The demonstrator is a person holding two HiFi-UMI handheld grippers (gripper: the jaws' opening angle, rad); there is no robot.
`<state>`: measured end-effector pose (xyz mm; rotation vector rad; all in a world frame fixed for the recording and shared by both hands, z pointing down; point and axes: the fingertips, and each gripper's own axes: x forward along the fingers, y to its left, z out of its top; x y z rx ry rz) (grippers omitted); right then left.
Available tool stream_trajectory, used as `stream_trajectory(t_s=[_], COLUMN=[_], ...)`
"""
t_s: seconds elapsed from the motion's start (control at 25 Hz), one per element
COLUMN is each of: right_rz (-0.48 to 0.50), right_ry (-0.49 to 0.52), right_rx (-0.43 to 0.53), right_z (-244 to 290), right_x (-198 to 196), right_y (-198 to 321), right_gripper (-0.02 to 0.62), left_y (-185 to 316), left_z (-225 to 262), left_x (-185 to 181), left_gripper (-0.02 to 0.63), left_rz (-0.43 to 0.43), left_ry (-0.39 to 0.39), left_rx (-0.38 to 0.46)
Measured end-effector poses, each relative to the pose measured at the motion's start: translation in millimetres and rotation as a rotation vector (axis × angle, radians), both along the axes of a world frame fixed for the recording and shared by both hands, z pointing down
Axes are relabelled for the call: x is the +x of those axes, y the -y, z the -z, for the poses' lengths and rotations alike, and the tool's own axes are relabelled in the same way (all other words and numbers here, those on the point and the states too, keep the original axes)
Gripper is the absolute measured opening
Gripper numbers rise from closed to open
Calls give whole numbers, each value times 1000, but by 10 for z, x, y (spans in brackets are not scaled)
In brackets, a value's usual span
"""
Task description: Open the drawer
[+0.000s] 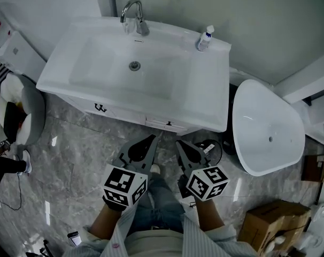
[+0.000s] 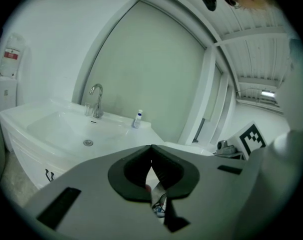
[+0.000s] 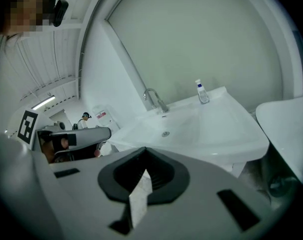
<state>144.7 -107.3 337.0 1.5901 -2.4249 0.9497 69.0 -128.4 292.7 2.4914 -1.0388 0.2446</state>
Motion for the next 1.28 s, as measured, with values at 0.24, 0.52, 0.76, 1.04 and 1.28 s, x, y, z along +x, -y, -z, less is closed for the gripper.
stream_trajectory(t_s=[0.24, 0.52, 0.76, 1.04, 1.28], right_rz=[3, -29, -34, -31, -19], right_ry=[-40, -82, -114, -158, -203], right_rx=[-33, -77, -99, -131, -135], right_z=[-260, -720, -1066, -1541, -2012], right_x=[75, 127, 157, 215, 234], right_y=[68, 227, 366, 467, 522], right_gripper=[8, 8, 8, 8, 8], left_y=[20, 67, 133, 121, 37], left_z=[-220, -572, -906, -1315, -1731], left_x=[-40, -140, -129, -162, -259], left_gripper=[17, 17, 17, 17, 17], left_rz=[9, 51, 81, 99, 115], left_ry=[13, 27, 13, 12, 24], left_rx=[-31, -67, -92, -126, -174])
